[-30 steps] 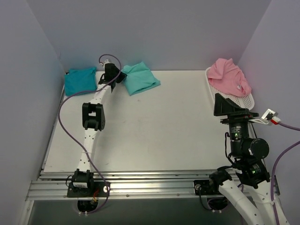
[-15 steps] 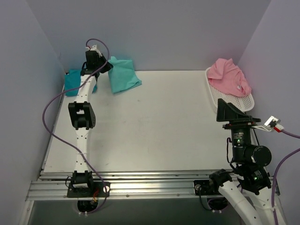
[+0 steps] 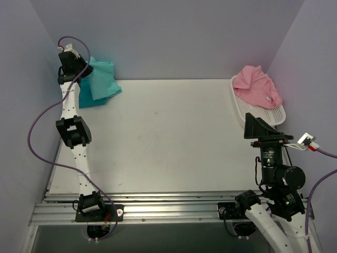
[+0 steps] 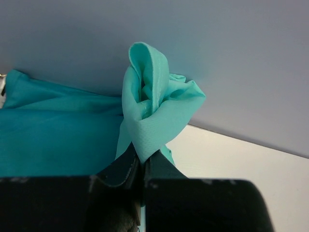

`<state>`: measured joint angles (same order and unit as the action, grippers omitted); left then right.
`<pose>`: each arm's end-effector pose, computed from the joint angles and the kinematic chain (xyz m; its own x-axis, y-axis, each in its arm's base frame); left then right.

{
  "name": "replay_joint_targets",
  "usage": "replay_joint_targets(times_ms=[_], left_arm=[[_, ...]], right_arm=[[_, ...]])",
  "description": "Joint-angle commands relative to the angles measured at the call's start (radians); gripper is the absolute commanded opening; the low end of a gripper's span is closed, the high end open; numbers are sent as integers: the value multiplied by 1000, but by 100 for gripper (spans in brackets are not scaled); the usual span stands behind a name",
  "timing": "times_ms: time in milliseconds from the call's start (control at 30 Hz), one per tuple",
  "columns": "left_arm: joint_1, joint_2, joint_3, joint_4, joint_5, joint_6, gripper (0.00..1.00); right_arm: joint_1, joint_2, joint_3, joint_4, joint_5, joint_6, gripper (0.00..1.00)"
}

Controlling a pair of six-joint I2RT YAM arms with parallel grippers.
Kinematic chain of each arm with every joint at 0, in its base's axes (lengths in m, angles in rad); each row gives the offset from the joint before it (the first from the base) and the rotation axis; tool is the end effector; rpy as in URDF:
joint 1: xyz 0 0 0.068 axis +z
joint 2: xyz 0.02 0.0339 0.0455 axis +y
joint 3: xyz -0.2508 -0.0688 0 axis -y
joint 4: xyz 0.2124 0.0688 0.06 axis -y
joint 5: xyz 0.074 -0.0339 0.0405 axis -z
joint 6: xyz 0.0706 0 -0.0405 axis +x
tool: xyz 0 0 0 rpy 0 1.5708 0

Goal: Fold and stack the t-shirts
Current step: Neatly place the folded tshirt to the corner

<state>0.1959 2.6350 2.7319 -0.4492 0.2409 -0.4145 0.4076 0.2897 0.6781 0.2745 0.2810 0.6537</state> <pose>0.5709 0.0961 0.2663 -0.3221 -0.4627 -0.8259 -0.1083 0.8847 -0.4533 0.0677 0.0079 0.4084 0.3389 0.7828 -0.5219 -0.4866 0.6207 0.6148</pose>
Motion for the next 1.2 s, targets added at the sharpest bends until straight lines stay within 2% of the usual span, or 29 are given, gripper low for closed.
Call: replay_joint_targets(times_ms=[0,200,267,433,667,967,1167], left_arm=[[31,-38,42,15,-5,13,2],[92,-66,-32,29,-48,-30,2],[99,-98,-69,41,-109,-29,2],[114,-165,-225,102,-192,-29,2],[160,-185,-302,104,-235,-93,2],[185,-286,-497,153,-471,-135,2],[197,-271,-526,90,-606,-190,2]], right_arm=[[7,-3,-6,40,12,-8,86],[7,12,-17,52,12,-6,86],[7,19,-18,54,12,-6,86],[7,25,-22,55,17,-9,86],[7,32,-23,52,21,-14,86],[7,45,-26,58,27,-17,86],[7,49,-26,57,30,-19,86]])
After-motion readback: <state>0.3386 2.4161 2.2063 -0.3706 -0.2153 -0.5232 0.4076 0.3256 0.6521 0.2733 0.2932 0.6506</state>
